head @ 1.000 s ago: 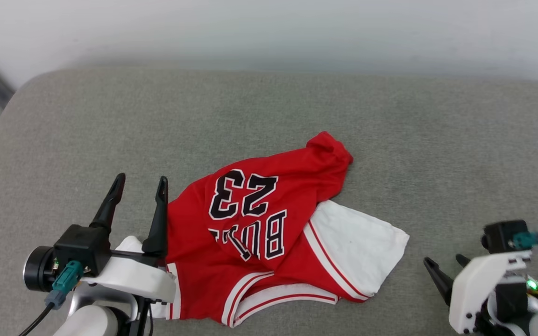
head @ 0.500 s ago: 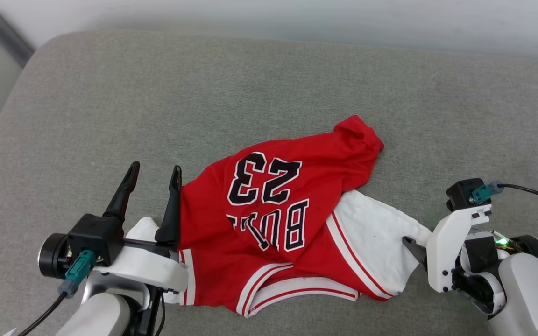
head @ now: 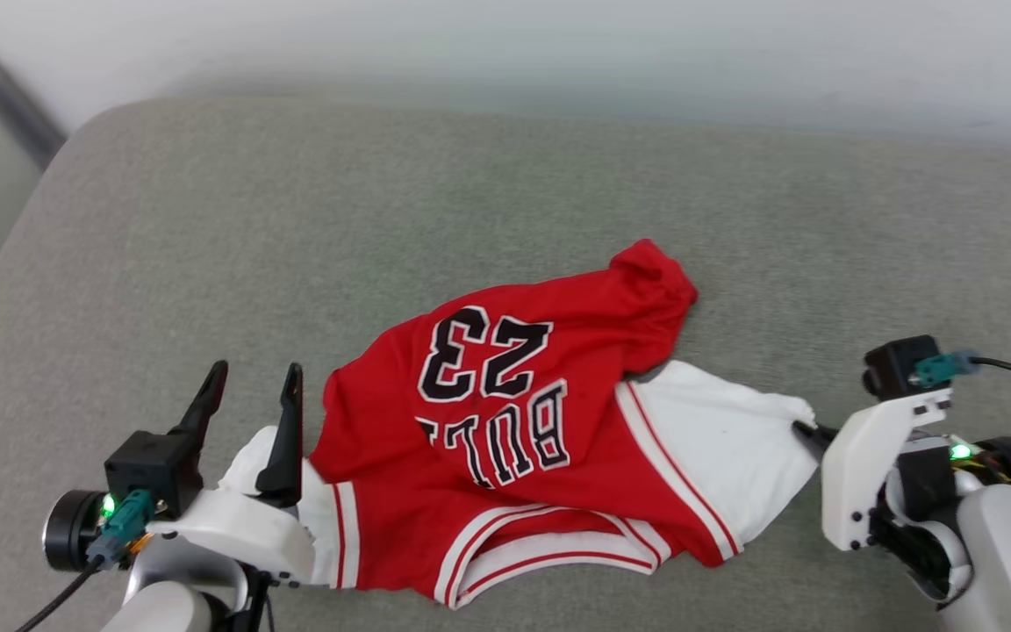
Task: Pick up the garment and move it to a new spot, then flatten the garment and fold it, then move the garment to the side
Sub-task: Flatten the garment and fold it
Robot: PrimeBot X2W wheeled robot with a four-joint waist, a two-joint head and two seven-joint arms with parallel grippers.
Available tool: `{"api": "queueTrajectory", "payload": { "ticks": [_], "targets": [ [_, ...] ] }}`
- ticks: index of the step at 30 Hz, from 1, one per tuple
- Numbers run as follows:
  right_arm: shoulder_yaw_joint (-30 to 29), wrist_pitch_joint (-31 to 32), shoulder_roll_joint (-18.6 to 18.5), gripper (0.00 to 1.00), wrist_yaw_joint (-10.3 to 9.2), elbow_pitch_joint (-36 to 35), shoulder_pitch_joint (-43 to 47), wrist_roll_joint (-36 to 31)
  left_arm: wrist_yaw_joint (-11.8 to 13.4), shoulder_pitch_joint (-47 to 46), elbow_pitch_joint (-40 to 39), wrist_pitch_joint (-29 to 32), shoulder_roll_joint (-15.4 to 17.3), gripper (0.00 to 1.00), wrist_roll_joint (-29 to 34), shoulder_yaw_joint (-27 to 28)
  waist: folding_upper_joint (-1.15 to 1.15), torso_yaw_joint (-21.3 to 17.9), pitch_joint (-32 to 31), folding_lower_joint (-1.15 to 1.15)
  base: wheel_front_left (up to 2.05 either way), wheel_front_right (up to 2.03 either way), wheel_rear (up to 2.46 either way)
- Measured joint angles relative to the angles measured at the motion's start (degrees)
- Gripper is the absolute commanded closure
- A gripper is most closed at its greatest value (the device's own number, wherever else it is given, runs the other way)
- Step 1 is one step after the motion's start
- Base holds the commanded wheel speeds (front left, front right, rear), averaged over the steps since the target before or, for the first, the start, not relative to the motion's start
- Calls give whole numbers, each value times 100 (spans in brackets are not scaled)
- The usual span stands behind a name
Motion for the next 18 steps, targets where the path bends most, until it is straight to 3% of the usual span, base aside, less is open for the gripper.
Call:
{"api": "queueTrajectory", "payload": {
  "ticks": [7, 12, 18],
  "targets": [
    [-814, -226, -18, 100, 0, -468, 487, -256, -145, 213, 107, 393, 289, 0, -355, 112, 0, -395, -228, 0, 0, 0, 0],
    [-1406, -185, 78, 100, 0, -765, 915, -456, -520, 271, 339, 1107, 541, 0, -800, 37, 0, -639, -344, 0, 0, 0, 0],
    [-1645, -73, 313, 100, 0, -1061, 1284, -561, -1021, 510, 586, 2440, 969, 0, -1590, -124, 0, -865, -406, 0, 0, 0, 0]
  ]
}}
